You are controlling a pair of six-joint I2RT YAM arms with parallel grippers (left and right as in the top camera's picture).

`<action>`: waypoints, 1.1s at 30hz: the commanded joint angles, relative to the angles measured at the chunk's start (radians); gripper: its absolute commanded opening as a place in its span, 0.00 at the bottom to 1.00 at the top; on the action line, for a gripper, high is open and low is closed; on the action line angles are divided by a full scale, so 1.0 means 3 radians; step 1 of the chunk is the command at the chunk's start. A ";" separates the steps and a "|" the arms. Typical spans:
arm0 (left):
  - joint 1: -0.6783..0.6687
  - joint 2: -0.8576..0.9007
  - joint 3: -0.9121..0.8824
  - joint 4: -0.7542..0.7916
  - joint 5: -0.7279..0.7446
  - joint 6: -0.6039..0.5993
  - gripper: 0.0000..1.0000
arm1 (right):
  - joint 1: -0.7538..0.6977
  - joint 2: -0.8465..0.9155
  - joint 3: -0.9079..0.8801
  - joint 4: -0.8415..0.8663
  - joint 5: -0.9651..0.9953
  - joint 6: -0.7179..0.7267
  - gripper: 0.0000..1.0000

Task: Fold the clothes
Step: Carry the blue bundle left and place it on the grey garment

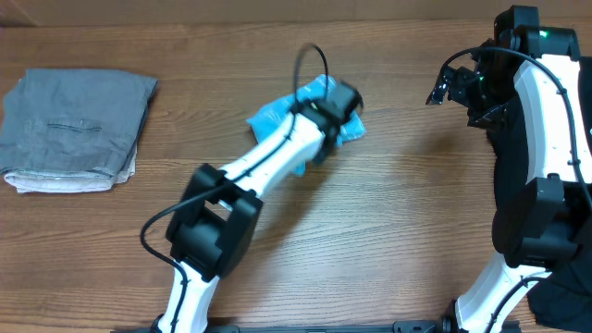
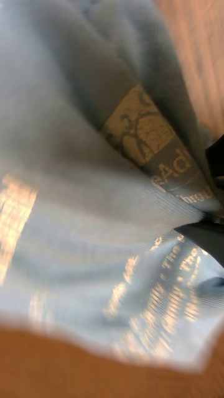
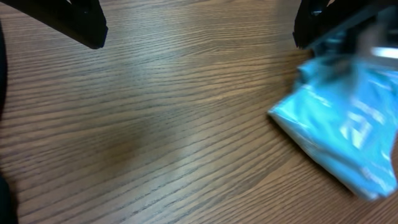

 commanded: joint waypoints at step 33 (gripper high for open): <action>0.1991 -0.0017 0.2262 -0.1019 0.0066 0.0159 0.04 | -0.0003 -0.0033 0.0042 0.0009 0.0024 -0.0027 1.00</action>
